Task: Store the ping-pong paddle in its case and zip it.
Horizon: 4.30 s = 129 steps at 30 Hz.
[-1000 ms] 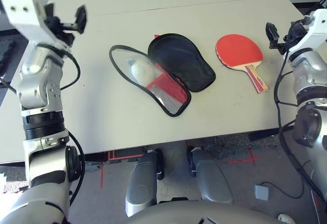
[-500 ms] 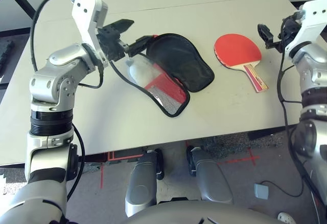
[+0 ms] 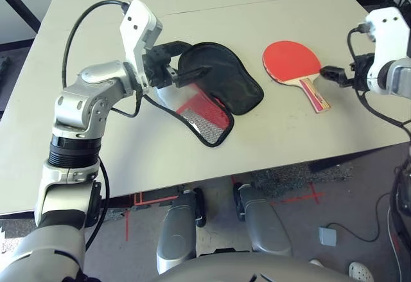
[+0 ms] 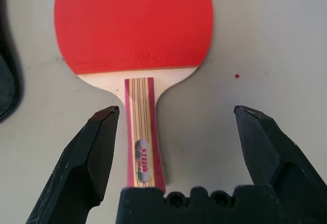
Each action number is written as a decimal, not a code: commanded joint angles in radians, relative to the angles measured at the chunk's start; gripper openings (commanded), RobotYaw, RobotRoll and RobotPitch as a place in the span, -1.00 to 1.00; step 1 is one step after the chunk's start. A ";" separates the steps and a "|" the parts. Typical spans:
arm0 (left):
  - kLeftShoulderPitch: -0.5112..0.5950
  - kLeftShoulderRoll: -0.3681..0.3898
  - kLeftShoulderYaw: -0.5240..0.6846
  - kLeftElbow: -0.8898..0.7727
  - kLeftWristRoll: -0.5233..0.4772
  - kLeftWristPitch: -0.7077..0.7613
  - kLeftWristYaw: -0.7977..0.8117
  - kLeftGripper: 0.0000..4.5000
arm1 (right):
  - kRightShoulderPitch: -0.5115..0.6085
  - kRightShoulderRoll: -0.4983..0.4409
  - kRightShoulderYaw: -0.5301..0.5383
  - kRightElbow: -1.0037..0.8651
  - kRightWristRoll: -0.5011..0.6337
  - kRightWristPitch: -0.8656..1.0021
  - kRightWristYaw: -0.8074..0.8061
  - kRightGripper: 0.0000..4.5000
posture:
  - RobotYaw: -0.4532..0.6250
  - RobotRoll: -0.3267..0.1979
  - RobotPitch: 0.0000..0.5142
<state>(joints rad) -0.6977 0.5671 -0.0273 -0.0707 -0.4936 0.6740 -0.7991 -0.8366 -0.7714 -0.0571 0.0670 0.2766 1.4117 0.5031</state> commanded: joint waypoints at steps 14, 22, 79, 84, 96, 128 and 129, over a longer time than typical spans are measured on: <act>0.056 -0.017 -0.011 -0.099 0.011 0.014 0.020 1.00 | -0.080 0.106 0.179 0.246 -0.055 -0.083 -0.016 0.99 | -0.24 0.25 -0.08; 0.065 -0.024 -0.013 -0.101 0.015 0.006 0.027 1.00 | -0.068 0.115 0.201 0.287 -0.077 -0.106 -0.001 0.23 | -0.22 0.25 -0.06; 0.097 0.116 0.006 -0.224 0.076 0.078 0.072 1.00 | -0.133 0.498 0.355 0.276 -0.186 -0.387 0.025 -0.49 | 0.06 0.25 -0.05; 0.102 0.116 0.006 -0.226 0.075 0.079 0.074 1.00 | -0.093 0.487 0.357 0.192 -0.181 -0.320 0.020 -0.49 | 0.05 0.25 -0.06; 0.091 0.108 -0.010 -0.208 0.081 0.066 0.065 1.00 | -0.046 0.493 0.312 0.128 -0.182 -0.264 -0.044 -0.49 | 0.01 0.25 -0.08; 0.304 0.423 0.130 -0.160 0.160 0.014 -0.021 1.00 | -0.083 0.353 0.028 0.176 0.039 -0.379 0.131 0.98 | 0.07 0.25 -0.04; 0.290 0.400 0.112 -0.175 0.153 0.023 -0.019 1.00 | -0.084 0.355 0.019 0.181 0.040 -0.388 0.127 0.98 | 0.05 0.25 -0.05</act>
<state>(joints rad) -0.3926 0.9850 0.1246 -0.2105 -0.3353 0.6789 -0.8198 -0.9164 -0.4177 -0.0163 0.2376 0.3031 1.0389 0.6397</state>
